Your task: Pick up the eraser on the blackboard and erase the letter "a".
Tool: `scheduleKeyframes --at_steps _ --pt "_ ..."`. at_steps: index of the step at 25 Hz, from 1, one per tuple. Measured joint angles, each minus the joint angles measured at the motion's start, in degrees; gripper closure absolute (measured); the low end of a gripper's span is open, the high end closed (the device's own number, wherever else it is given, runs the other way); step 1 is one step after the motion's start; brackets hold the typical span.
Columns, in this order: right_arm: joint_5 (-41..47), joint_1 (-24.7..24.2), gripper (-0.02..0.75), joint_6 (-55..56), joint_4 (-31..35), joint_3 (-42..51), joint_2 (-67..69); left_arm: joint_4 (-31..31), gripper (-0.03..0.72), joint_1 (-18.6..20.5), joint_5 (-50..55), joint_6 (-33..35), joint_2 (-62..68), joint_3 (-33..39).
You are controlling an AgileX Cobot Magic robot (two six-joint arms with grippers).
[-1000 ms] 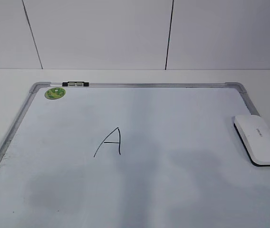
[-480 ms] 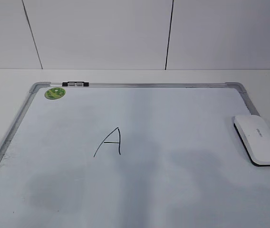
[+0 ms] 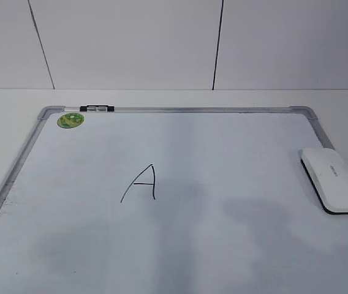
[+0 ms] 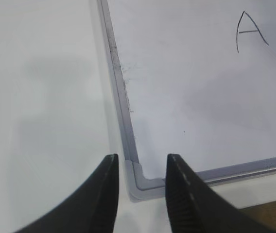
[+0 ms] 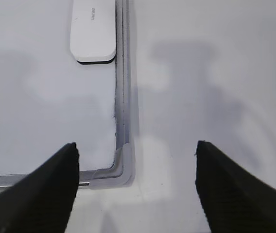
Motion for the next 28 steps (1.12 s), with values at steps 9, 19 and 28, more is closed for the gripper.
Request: scheduleKeyframes --at_steps 9,19,28 --pt "0.00 -3.23 0.145 0.00 -0.10 0.00 -7.66 -0.24 0.443 0.22 0.39 0.00 -11.00 0.00" --pt "0.10 -3.23 0.145 0.00 -0.22 0.00 -10.86 -0.72 0.443 0.22 0.98 0.00 -13.52 0.00" --pt "0.10 -3.23 0.145 0.00 -0.22 0.00 -10.86 -0.72 0.443 0.22 0.98 0.00 -13.52 0.00"
